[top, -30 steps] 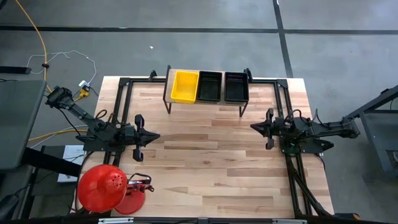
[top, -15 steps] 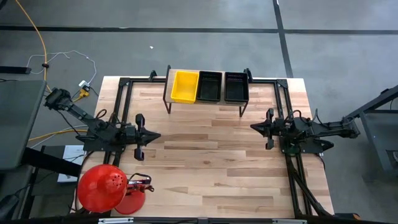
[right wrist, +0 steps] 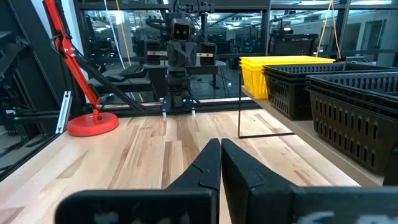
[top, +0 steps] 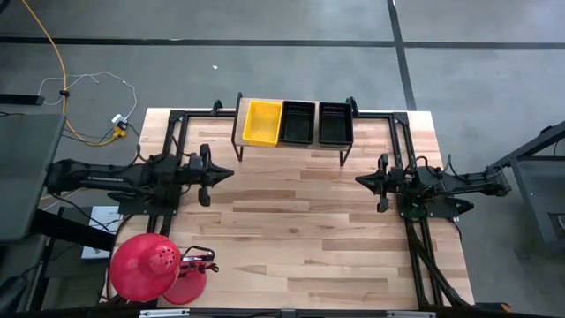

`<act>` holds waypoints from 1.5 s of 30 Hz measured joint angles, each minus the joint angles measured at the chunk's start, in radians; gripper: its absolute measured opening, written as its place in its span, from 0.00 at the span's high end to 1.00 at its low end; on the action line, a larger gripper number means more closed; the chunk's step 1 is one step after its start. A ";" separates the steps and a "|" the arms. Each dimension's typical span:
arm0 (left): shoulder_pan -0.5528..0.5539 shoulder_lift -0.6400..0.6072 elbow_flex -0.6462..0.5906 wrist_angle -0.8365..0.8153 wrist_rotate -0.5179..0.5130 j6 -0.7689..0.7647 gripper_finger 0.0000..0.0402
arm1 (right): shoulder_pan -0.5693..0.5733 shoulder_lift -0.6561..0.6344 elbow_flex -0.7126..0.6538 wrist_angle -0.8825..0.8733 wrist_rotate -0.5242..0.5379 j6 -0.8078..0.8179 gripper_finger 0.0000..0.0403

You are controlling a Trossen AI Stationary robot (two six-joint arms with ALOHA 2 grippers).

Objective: Stack baskets on shelf by color
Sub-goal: Return to Home Position

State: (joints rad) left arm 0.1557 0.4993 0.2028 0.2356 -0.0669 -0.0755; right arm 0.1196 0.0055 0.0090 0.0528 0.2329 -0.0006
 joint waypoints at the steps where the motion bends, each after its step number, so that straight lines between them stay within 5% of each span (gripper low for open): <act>1: 0.004 -0.025 0.000 -0.028 0.000 0.000 1.00 | 0.000 0.000 0.000 0.000 0.000 0.000 1.00; 19: -0.018 -0.495 -0.192 -0.121 0.075 -0.044 1.00 | 0.000 0.000 0.000 0.000 0.000 0.000 1.00; 29: -0.104 -0.496 -0.191 -0.207 -0.037 0.034 1.00 | 0.000 0.001 -0.001 0.000 0.000 0.000 1.00; 45: -0.122 -0.484 -0.191 -0.225 0.074 0.106 1.00 | 0.000 0.001 -0.001 0.000 0.000 0.000 1.00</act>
State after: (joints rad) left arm 0.0338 0.0151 0.0120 0.0109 0.0071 0.0307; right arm 0.1196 0.0063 0.0082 0.0532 0.2329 -0.0006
